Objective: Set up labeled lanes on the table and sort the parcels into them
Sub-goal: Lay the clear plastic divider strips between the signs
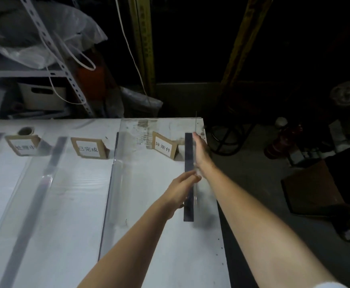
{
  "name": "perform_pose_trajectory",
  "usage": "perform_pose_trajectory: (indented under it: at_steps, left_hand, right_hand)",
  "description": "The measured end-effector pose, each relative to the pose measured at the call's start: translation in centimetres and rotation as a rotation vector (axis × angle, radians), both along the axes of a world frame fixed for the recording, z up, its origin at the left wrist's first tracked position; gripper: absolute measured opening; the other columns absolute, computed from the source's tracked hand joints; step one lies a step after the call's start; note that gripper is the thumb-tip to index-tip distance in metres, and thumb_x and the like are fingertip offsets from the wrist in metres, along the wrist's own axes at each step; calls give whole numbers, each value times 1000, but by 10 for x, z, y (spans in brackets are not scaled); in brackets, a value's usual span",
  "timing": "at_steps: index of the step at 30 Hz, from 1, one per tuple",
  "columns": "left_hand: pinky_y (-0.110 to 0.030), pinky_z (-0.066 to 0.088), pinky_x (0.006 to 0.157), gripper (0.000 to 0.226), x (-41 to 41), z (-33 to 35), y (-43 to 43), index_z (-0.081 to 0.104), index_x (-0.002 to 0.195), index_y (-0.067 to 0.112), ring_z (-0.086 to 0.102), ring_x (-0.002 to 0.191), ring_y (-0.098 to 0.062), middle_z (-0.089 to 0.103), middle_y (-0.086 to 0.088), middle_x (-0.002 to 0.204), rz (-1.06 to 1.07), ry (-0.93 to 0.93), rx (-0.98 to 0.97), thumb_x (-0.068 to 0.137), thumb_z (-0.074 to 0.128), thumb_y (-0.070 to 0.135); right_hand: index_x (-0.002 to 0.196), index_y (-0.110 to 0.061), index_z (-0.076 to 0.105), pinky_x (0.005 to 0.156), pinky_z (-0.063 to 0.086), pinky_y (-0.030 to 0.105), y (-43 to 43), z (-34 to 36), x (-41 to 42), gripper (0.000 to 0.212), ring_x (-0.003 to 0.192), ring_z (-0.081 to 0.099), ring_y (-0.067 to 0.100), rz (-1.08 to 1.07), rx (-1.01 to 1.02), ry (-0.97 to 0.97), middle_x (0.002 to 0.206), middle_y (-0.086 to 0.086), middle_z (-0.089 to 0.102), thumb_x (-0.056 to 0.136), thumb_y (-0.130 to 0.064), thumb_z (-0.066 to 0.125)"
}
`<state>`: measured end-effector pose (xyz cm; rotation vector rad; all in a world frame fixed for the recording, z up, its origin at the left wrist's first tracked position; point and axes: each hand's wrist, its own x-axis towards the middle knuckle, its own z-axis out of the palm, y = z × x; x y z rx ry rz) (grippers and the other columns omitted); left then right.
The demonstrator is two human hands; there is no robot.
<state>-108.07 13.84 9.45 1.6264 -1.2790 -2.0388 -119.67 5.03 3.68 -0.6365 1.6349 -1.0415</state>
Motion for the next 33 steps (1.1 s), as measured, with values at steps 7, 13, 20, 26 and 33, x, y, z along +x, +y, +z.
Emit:
perform_pose_trajectory:
  at_steps: [7,13,20,26,33]
  left_hand:
    - [-50,43,106,46,11,-24,4,45,142,40,43,135,-29,42,1,153,94,-22,34,97,55,45]
    - [-49,51,100,55,-4,-28,2,35,146,42,48,127,-28,39,-4,154,70,21,18,96,58,36]
    - [-50,50,98,57,-12,-29,3,33,149,41,44,135,-31,35,-5,156,86,33,22,97,58,34]
    - [-51,49,102,60,-13,-35,2,35,148,40,44,135,-31,39,-5,153,74,0,18,94,62,38]
    - [-44,49,94,60,-14,-37,0,39,146,38,47,131,-28,42,-3,151,80,-33,13,92,65,41]
  right_hand:
    - [147,-26,47,98,31,30,-3,-18,0,52,137,43,23,27,-38,75,150,0,48,103,-54,38]
    - [148,-28,47,108,33,38,-14,-18,-4,58,139,41,22,78,-40,80,152,-2,47,101,-61,37]
    - [148,-30,46,114,34,45,-19,-17,-13,62,141,40,24,92,2,33,154,-2,44,97,-65,42]
    - [145,-32,48,110,36,49,-17,-14,-15,65,139,41,25,99,15,38,151,-1,46,94,-71,41]
    - [144,-23,49,95,37,39,-15,-8,-22,62,125,46,20,154,26,112,145,4,49,98,-64,40]
